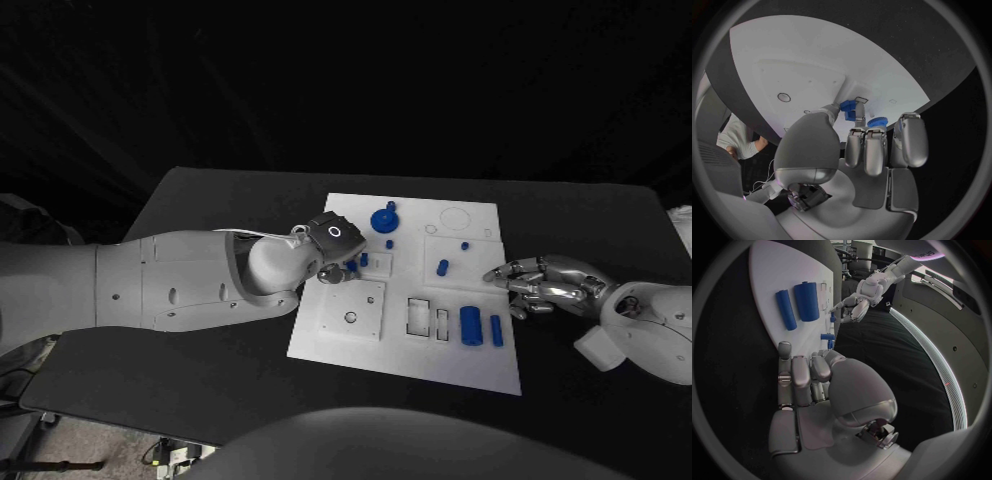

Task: Assemble the parts on the task board

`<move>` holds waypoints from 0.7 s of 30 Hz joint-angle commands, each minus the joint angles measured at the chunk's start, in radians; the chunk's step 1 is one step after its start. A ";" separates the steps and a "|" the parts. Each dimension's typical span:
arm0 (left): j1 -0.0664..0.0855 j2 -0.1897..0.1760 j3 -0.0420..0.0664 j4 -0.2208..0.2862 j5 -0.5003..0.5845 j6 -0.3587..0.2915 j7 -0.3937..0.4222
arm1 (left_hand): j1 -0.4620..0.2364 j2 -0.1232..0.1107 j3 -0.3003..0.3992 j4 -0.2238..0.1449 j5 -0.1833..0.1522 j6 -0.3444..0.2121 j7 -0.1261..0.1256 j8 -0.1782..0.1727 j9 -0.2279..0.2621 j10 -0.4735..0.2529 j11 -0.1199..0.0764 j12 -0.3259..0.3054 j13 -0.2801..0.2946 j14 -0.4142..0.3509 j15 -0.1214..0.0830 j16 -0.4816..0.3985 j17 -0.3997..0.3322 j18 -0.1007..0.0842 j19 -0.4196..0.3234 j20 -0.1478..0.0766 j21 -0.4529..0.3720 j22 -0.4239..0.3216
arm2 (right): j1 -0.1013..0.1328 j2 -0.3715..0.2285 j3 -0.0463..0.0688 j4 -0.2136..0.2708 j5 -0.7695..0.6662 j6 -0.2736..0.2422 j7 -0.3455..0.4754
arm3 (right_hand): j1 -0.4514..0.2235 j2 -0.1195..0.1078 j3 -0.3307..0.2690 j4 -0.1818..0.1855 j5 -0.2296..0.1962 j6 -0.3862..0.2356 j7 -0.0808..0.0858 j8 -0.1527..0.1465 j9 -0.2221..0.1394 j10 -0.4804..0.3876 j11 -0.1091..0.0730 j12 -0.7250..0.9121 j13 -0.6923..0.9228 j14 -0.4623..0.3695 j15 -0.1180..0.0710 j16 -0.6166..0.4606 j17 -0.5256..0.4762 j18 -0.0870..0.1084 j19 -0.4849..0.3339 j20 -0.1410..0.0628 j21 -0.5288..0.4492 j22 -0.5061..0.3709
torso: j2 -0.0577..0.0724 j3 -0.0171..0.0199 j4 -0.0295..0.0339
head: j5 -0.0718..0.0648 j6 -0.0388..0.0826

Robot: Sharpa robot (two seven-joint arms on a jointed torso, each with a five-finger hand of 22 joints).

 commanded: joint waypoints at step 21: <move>-0.004 -0.034 -0.004 0.008 0.037 -0.073 0.167 | 0.081 0.092 0.196 0.002 -0.074 0.012 0.002 -0.152 -0.122 0.074 -0.004 -0.010 0.237 0.105 -0.004 0.002 0.263 0.012 -0.010 0.008 -0.022 0.195 | -0.003 0.002 -0.001 -0.002 -0.001 0.016 -0.001 | -0.012 -0.002 0.019 -0.006 0.003 -0.004 0.007 0.002 0.002 -0.009 0.003 -0.001 -0.004 -0.008 0.004 0.000 -0.003 0.005 -0.009 -0.002 -0.003 0.038 | 0.000 -0.0001 0.0001 | 0.005 0.000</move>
